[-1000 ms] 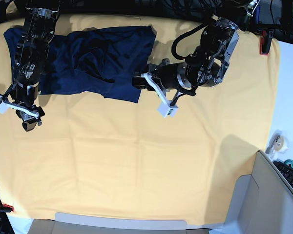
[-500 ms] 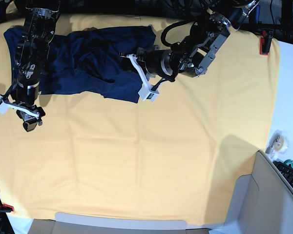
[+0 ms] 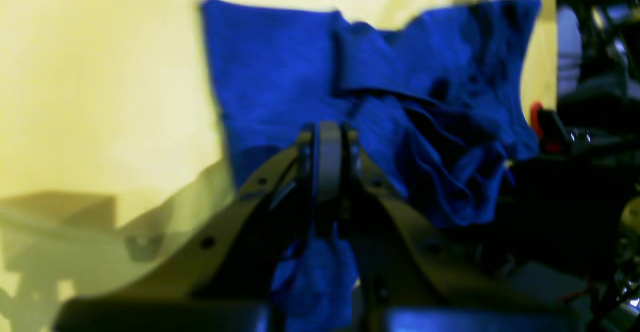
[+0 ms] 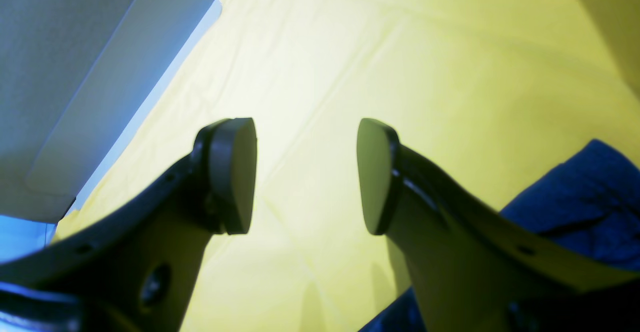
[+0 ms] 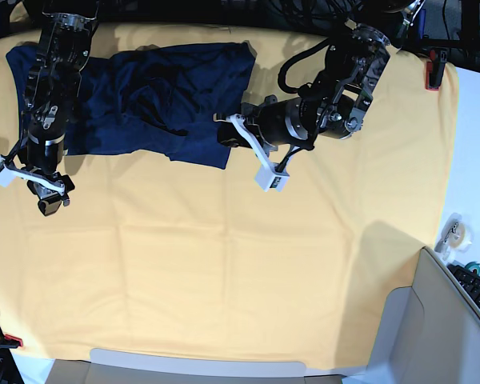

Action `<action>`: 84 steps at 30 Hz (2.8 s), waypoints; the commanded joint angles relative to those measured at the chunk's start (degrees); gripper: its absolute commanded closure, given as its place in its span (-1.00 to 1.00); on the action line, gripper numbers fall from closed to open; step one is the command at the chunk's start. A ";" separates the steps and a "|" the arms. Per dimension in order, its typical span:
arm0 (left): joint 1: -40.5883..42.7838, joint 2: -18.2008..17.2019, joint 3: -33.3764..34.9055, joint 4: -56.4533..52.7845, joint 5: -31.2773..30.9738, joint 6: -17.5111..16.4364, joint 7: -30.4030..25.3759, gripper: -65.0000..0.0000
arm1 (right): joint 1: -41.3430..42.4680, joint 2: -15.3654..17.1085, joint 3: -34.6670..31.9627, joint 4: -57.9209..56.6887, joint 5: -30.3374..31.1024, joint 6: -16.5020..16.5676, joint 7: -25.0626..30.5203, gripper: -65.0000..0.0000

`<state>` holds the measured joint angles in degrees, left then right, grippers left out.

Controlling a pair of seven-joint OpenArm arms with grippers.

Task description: Fold the T-shirt properly

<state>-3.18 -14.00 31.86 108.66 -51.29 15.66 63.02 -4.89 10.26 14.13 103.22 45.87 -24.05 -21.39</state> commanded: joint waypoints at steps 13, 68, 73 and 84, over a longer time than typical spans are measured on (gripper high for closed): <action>0.59 0.42 9.24 -4.44 6.67 -0.06 0.32 1.00 | 0.80 0.77 0.16 1.00 -0.20 0.62 1.47 0.02; -2.23 1.30 15.92 3.65 9.84 0.03 -0.04 0.99 | 0.89 0.68 0.24 1.00 -0.20 0.62 1.47 0.02; -2.40 4.29 16.10 -1.37 11.51 -0.23 -0.04 0.99 | 0.89 0.68 0.24 1.00 -0.20 0.62 1.47 0.02; -5.22 6.57 26.39 -2.07 11.68 -0.14 -0.21 0.99 | 0.89 0.60 0.24 1.00 -0.20 0.62 1.47 0.02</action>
<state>-7.79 -7.75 58.22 105.73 -39.31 15.66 62.92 -4.80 10.26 14.17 103.22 45.84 -24.03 -21.19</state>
